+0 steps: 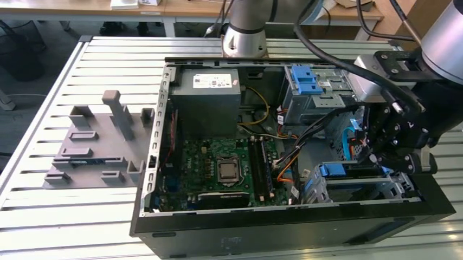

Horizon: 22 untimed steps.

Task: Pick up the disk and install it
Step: 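Insert the first disk wire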

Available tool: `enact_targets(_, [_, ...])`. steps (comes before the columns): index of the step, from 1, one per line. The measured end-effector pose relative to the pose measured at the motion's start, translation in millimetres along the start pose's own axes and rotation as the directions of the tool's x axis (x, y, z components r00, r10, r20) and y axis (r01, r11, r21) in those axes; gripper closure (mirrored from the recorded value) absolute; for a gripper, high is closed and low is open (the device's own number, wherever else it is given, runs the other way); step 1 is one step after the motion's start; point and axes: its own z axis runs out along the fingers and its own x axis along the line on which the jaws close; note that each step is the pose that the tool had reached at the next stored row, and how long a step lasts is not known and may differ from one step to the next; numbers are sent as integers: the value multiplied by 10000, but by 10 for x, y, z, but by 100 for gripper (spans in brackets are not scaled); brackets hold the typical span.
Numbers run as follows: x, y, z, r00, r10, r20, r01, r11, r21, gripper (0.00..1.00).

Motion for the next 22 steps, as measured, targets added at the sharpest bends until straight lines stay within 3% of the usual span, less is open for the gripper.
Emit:
enact_targets(9, [-29, -132, 1, 10000, -1, -2, 1, 10000, 0, 89])
enact_targets(22, [-206, -180, 8, 10000, 0, 0, 0, 10000, 0, 89])
